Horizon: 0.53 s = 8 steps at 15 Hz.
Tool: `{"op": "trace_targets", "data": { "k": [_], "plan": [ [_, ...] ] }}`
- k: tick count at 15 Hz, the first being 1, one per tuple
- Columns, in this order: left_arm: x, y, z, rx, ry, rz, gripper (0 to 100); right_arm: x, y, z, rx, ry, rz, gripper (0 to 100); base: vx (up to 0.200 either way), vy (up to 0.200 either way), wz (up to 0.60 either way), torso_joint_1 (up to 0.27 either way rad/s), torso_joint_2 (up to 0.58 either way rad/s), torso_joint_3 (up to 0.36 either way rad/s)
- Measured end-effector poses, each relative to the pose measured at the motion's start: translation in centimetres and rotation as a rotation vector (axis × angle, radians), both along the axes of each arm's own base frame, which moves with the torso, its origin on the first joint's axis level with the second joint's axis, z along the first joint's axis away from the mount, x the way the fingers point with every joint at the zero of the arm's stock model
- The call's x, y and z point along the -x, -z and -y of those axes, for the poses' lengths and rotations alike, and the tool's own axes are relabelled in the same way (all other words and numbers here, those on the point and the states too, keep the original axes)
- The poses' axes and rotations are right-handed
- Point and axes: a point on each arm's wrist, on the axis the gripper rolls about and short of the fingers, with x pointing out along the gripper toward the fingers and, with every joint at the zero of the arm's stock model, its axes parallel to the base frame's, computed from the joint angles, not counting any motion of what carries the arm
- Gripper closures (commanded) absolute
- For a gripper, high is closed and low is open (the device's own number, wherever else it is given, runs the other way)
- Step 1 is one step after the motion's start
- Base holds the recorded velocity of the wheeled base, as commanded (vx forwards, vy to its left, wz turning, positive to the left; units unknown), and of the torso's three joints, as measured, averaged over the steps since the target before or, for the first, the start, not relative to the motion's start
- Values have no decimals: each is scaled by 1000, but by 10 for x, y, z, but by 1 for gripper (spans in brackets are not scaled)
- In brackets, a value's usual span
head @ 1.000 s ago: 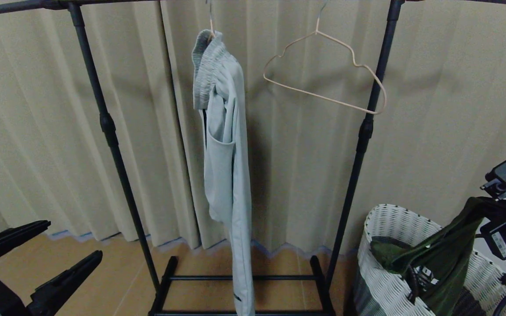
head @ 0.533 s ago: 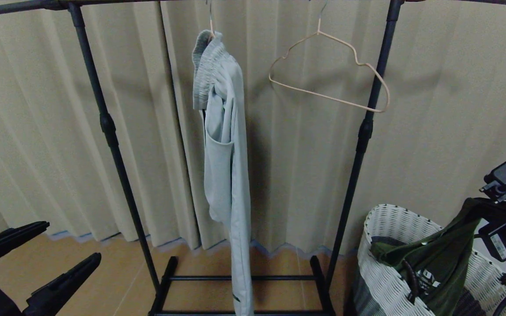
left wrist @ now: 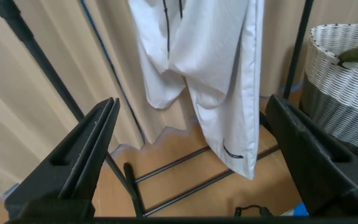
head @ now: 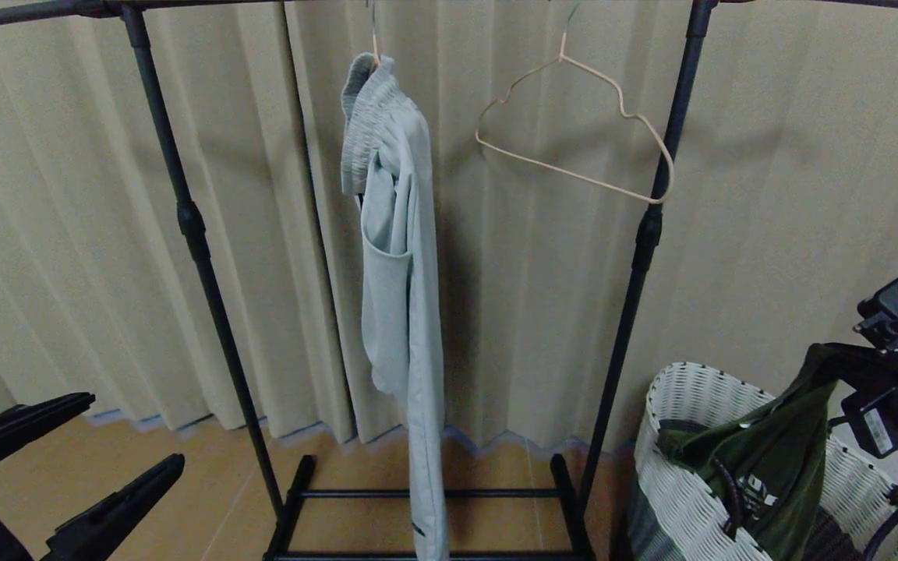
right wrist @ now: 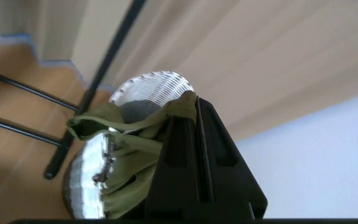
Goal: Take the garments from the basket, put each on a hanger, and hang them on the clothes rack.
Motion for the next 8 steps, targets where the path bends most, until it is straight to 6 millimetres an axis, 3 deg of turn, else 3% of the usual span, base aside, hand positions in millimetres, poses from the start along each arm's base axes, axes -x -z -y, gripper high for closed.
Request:
{"op": "trace_targets", "data": {
  "k": [2, 5, 8],
  "plan": [
    [-7, -6, 7, -7, 57, -3, 0, 0, -6, -10, -68, -60, 15, 100, 0, 0, 0, 0, 0, 0],
    [-35, -22, 20, -11, 108, -25, 0, -2, -22, -30, -175, -155, 49, 100, 0, 0, 0, 0, 0, 0],
    [-61, -42, 53, 17, 242, -34, 0, -1, -41, -59, -296, -269, 71, 100, 0, 0, 0, 0, 0, 0]
  ]
}}
